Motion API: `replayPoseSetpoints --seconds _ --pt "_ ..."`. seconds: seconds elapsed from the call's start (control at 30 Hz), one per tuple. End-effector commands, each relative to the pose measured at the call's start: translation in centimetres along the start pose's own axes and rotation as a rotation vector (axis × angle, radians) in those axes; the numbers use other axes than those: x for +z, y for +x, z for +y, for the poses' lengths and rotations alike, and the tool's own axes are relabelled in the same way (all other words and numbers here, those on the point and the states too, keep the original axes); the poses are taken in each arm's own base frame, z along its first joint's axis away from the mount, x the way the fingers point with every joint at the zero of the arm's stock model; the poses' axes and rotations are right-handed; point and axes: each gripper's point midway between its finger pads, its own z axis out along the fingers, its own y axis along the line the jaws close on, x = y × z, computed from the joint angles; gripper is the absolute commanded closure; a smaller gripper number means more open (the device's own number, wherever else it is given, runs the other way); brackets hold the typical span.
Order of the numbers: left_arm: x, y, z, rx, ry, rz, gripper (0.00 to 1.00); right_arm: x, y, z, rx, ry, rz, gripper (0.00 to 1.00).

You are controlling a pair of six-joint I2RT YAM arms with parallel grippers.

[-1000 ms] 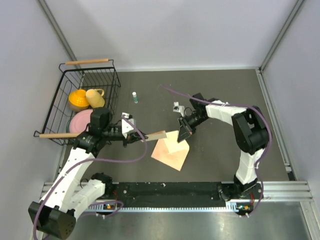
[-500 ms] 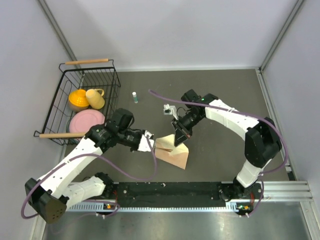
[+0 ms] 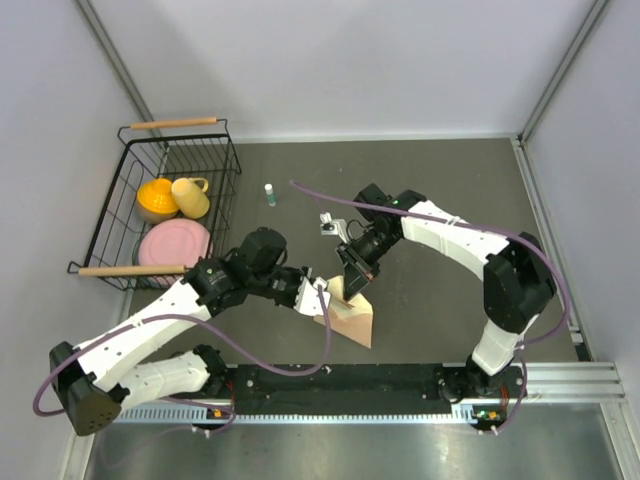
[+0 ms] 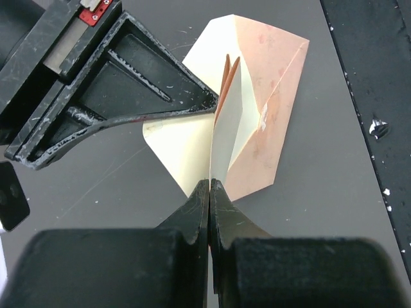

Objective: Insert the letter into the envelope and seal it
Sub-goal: Place the letter in the envelope.

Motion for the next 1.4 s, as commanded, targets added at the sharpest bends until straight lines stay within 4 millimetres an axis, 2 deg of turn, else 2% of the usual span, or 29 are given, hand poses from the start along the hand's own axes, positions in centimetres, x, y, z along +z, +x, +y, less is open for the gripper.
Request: replayPoseSetpoints --seconds 0.0,0.17,0.53,0.73,0.87,1.2,1.37 --pt "0.5 -0.3 0.2 -0.021 -0.050 -0.013 1.00 -0.1 -1.5 0.3 0.039 -0.049 -0.038 1.00" --pt "1.4 -0.7 -0.3 -0.034 -0.053 -0.030 1.00 -0.2 -1.8 0.0 0.062 -0.070 -0.051 1.00" --pt "3.0 -1.0 -1.7 -0.115 0.004 -0.051 1.00 0.3 -1.4 -0.3 0.069 -0.092 -0.042 1.00" --pt "2.0 -0.3 -1.2 -0.191 -0.070 -0.009 1.00 0.2 -0.1 -1.6 -0.001 0.000 -0.035 1.00" --pt "1.7 0.1 -0.5 -0.191 -0.167 -0.037 1.00 -0.2 -0.3 -2.3 -0.042 0.055 -0.052 1.00" --pt "3.2 -0.7 -0.2 -0.259 -0.135 -0.078 1.00 0.4 -0.5 -1.8 0.040 0.010 -0.077 1.00" --pt "4.0 -0.9 -1.2 -0.320 -0.081 -0.096 1.00 0.2 -0.7 -2.0 0.063 -0.005 -0.089 1.00"
